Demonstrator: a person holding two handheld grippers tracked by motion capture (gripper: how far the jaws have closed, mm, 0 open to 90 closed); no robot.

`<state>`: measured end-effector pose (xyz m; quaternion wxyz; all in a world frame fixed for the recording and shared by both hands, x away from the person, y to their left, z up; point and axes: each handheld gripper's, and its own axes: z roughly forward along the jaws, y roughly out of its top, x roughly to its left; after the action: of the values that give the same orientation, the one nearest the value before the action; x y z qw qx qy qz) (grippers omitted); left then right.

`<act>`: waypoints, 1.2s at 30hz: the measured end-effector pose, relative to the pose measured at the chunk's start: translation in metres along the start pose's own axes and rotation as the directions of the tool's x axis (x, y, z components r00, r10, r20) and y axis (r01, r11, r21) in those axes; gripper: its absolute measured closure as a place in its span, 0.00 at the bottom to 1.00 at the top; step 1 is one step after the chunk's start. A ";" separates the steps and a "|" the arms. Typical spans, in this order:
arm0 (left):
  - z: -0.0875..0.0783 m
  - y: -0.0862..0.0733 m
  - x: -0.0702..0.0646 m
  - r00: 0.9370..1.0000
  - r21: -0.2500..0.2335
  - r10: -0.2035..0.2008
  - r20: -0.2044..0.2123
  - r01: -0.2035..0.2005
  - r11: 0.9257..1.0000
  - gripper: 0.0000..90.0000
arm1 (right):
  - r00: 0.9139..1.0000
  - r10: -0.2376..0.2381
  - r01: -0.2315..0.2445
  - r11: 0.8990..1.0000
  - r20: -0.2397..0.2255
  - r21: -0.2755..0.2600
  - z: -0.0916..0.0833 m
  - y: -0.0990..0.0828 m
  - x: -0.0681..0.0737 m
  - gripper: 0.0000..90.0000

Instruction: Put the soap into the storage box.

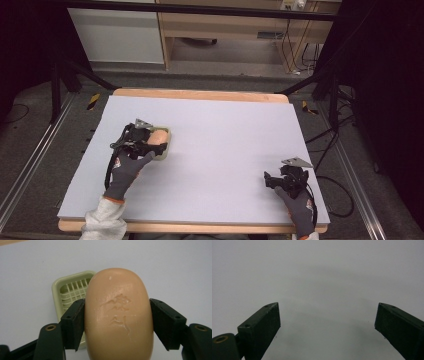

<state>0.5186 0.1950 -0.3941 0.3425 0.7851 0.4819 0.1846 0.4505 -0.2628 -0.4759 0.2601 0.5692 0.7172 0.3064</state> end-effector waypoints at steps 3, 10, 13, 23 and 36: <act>0.002 0.002 0.004 1.000 0.004 -0.005 -0.008 0.005 1.000 0.36 | 1.000 -0.004 0.004 1.000 0.003 0.001 0.000 0.000 0.000 0.07; 0.012 0.007 0.015 0.999 0.011 -0.027 -0.026 0.027 1.000 0.36 | 1.000 0.002 -0.002 1.000 0.003 0.003 0.001 0.000 0.000 0.07; 0.015 0.009 0.018 0.999 0.010 -0.036 -0.029 0.036 0.999 0.36 | 1.000 0.002 -0.002 1.000 0.003 0.004 0.001 0.000 -0.001 0.07; 0.028 0.011 0.030 0.997 0.014 -0.062 -0.047 0.063 0.998 0.36 | 1.000 0.003 -0.003 1.000 0.006 0.004 0.001 0.000 -0.001 0.07; 0.047 0.005 0.035 0.996 0.050 -0.070 -0.056 0.073 0.996 0.36 | 1.000 0.000 0.000 1.000 -0.001 0.004 0.002 0.000 -0.001 0.07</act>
<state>0.5672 0.2080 -0.4248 0.3152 0.7708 0.5233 0.1806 0.4519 -0.2632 -0.4767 0.2584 0.5697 0.7179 0.3053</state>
